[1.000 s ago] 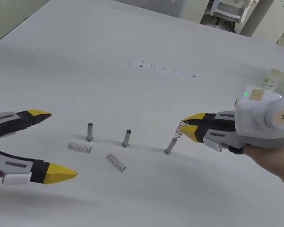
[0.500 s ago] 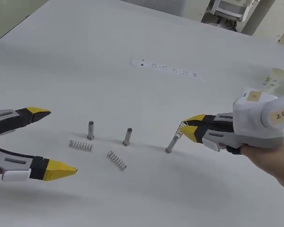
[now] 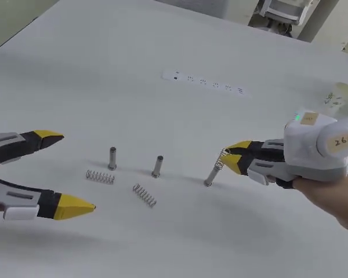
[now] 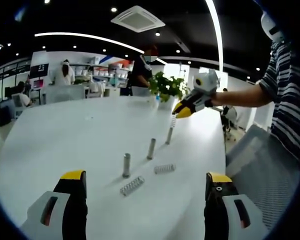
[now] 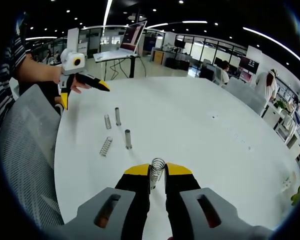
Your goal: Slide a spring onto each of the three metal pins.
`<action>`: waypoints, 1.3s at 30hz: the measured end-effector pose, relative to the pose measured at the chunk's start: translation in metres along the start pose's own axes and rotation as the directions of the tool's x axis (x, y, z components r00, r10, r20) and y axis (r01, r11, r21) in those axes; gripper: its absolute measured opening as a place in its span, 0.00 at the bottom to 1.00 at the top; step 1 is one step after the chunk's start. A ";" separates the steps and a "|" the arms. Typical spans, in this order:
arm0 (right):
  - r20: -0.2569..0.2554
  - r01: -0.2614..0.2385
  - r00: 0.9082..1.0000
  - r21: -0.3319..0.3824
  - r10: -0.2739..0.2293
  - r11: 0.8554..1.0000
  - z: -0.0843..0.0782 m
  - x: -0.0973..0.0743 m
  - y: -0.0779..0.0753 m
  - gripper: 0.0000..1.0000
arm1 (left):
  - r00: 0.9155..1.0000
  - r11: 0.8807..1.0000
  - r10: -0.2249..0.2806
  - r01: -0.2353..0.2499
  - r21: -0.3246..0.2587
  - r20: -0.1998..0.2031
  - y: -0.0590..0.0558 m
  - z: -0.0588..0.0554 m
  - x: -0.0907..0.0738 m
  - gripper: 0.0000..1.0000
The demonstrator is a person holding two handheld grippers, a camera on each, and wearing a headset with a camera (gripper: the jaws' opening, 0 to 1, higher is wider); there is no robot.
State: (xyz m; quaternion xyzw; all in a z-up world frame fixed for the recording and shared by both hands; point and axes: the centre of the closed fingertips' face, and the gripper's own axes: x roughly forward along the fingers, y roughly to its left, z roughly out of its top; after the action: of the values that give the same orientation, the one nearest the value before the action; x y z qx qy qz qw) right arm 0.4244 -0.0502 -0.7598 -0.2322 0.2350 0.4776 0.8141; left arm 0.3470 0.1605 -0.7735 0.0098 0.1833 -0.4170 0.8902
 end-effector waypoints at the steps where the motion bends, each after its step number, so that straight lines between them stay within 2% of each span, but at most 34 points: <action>1: 0.000 -0.001 1.000 0.001 0.001 1.000 0.000 0.000 0.000 0.08 | 1.000 1.000 0.000 0.000 0.000 0.000 0.000 0.000 0.000 0.96; 26: -0.004 -0.007 1.000 0.024 0.007 1.000 -0.008 0.004 -0.001 0.08 | 1.000 1.000 0.003 -0.003 -0.009 -0.007 0.000 -0.003 -0.002 0.95; 35: -0.041 -0.019 0.999 0.040 0.021 0.999 -0.023 0.015 0.002 0.08 | 1.000 1.000 0.003 -0.004 -0.010 -0.007 0.000 -0.004 -0.002 0.94; 39: -0.044 -0.020 0.999 0.043 0.022 0.999 -0.024 0.016 0.003 0.08 | 1.000 1.000 0.004 -0.005 -0.010 -0.008 0.000 -0.004 -0.002 0.94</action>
State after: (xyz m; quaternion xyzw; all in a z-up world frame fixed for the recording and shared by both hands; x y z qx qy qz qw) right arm 0.4252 -0.0529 -0.7889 -0.2228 0.2658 0.4758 0.8083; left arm 0.3447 0.1630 -0.7767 0.0076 0.1888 -0.4140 0.8904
